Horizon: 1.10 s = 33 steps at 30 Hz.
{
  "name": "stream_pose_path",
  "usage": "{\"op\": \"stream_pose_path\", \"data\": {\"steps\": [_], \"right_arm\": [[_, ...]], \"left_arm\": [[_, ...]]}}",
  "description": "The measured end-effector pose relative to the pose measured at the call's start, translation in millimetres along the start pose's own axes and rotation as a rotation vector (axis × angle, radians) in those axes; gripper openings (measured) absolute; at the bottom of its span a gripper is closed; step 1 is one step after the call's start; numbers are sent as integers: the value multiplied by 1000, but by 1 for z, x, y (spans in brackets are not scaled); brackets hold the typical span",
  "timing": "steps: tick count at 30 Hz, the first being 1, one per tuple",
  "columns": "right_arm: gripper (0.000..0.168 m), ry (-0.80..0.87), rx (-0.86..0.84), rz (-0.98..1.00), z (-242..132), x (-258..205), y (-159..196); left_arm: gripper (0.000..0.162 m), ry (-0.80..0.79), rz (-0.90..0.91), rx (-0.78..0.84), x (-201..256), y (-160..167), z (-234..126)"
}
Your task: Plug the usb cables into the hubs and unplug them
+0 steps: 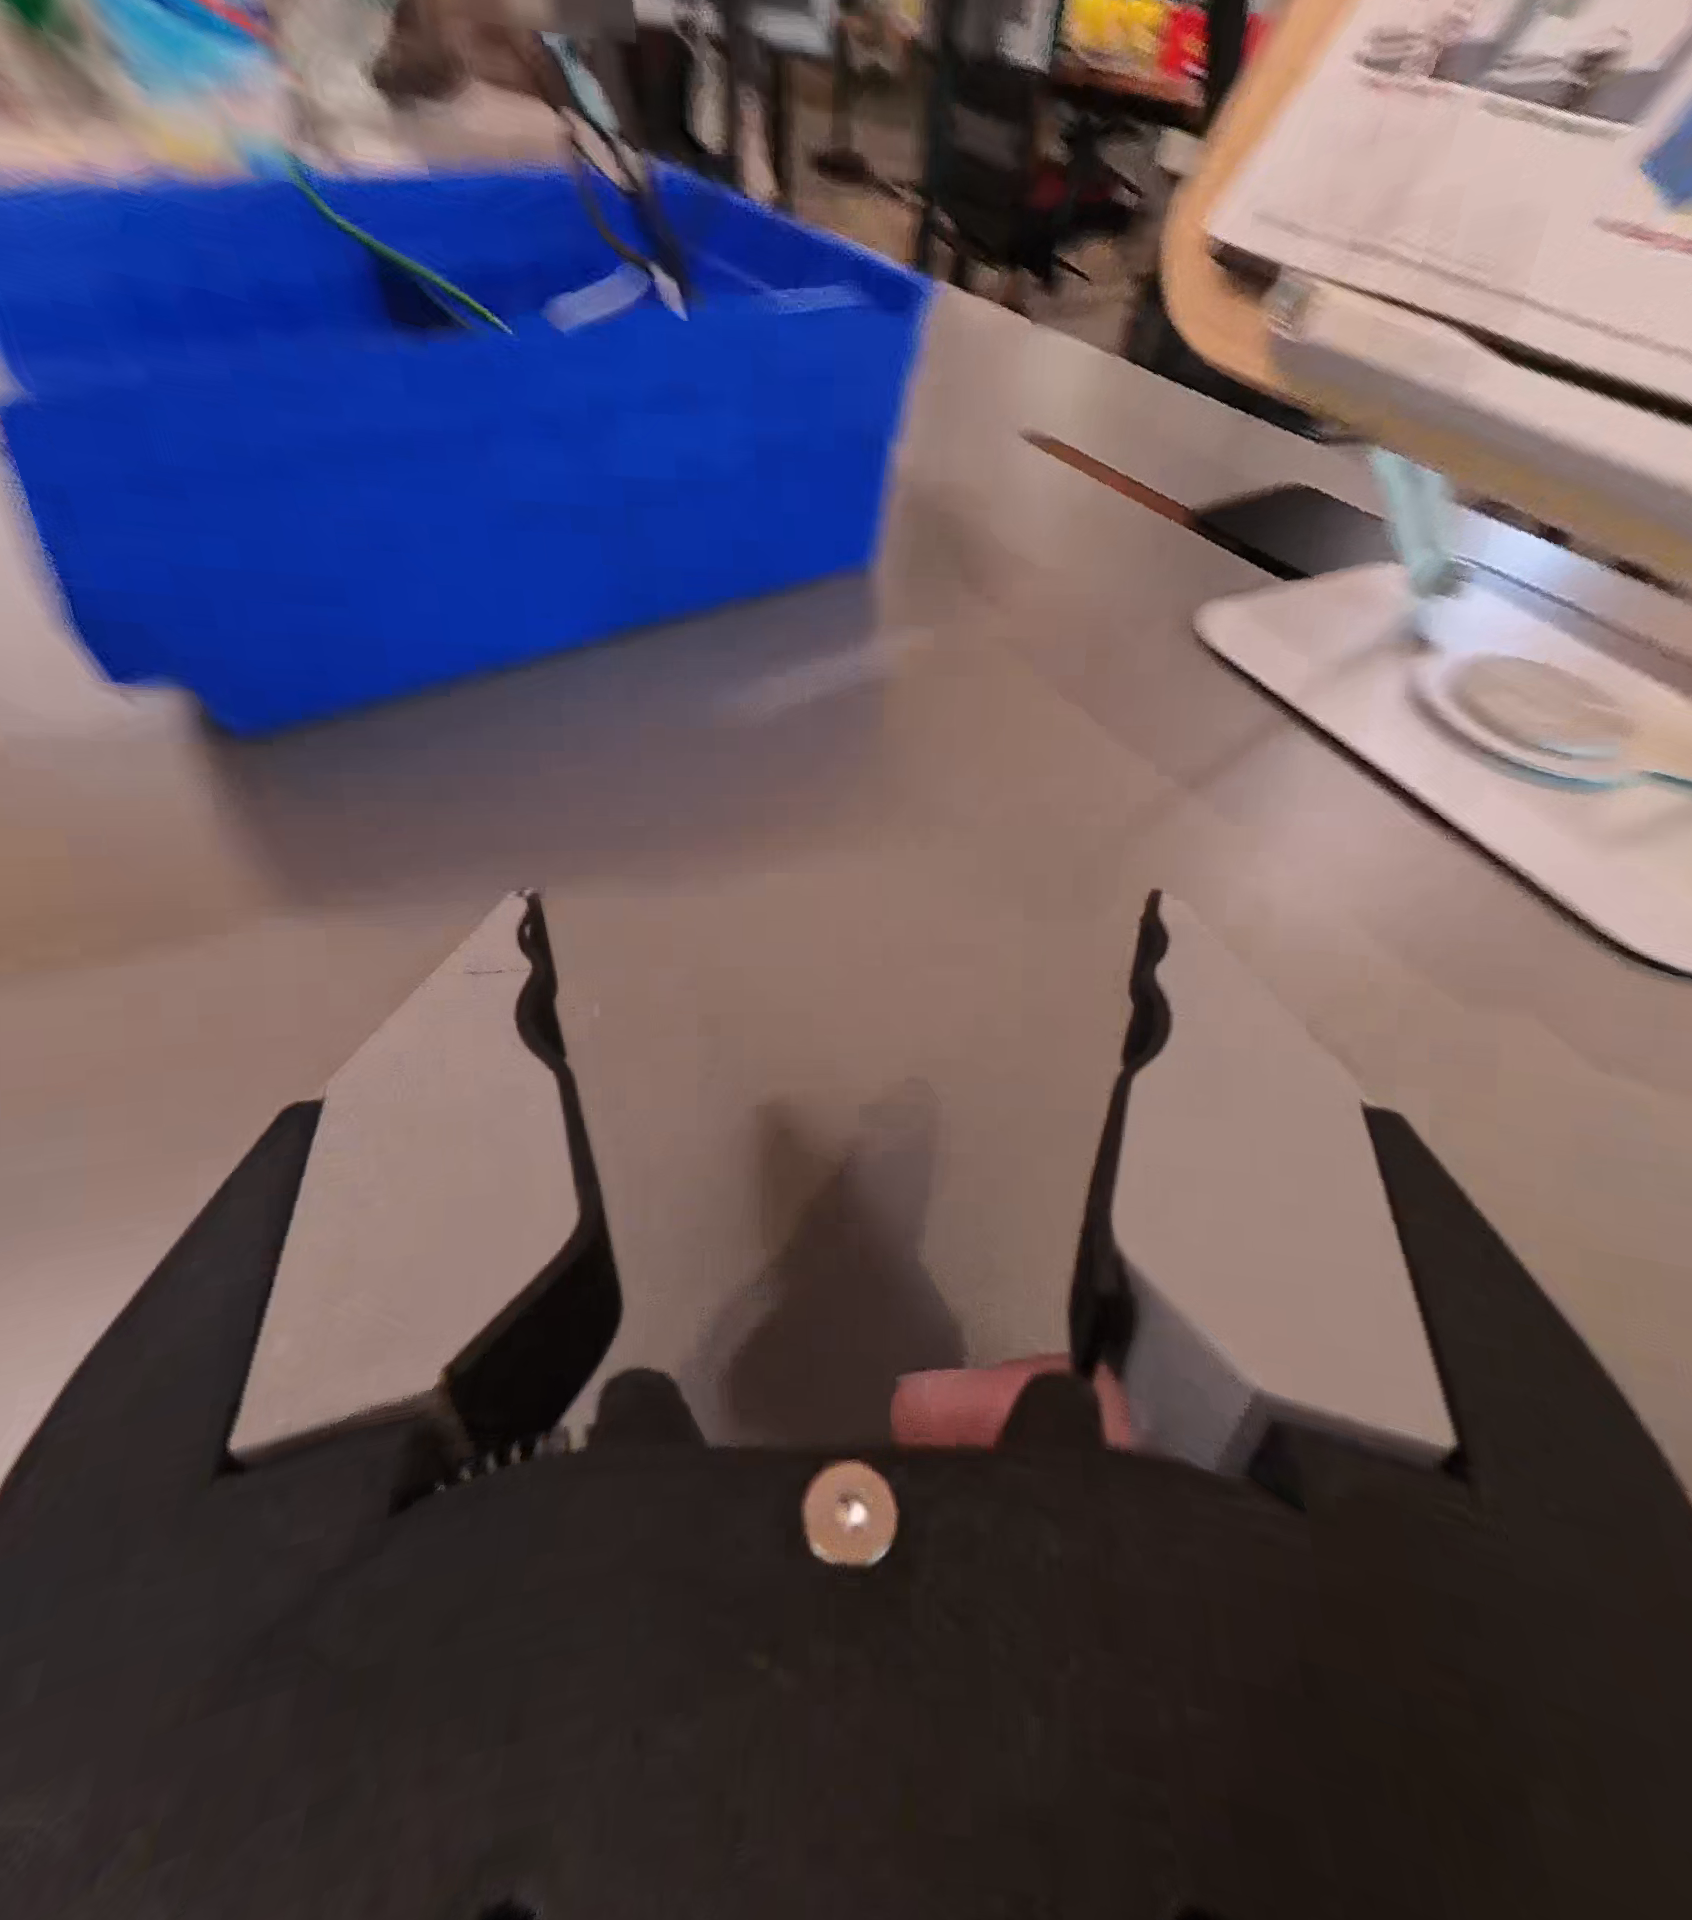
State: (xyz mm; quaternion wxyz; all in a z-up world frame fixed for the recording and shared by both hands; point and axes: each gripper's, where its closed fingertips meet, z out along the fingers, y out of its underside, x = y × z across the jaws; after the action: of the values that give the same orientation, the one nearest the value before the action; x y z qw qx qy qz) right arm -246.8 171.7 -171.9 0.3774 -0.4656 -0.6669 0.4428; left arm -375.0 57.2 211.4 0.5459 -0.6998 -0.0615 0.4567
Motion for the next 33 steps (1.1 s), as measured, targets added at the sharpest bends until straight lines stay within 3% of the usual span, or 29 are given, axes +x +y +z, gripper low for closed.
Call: {"op": "stream_pose_path", "data": {"steps": [2,6,10,16,20,22,23,26,33], "right_arm": [[115,-97,69,49,5,-27,-19],[117,-99,185,26,7,-49,-55],[117,-14,288,78,-4,-32,-78],[116,-123,419,235,-28,-15,-96],[84,-243,398,248,-28,-32,-95],[27,-200,361,204,-23,-29,-87],[14,-208,356,181,-24,-31,-86],[7,-281,361,181,-32,-38,-89],[7,-145,489,190,-71,2,-108]], "left_arm": [[0,27,6,47,20,-23,-9],[0,124,38,105,72,-55,-25],[0,219,82,155,121,-76,-42],[0,333,127,216,175,-97,-74],[0,360,152,254,193,-114,-90],[0,378,145,263,198,-120,-95],[0,377,143,266,198,-121,-97],[0,364,133,271,196,-119,-99],[0,350,-16,239,181,-67,-95]]}}
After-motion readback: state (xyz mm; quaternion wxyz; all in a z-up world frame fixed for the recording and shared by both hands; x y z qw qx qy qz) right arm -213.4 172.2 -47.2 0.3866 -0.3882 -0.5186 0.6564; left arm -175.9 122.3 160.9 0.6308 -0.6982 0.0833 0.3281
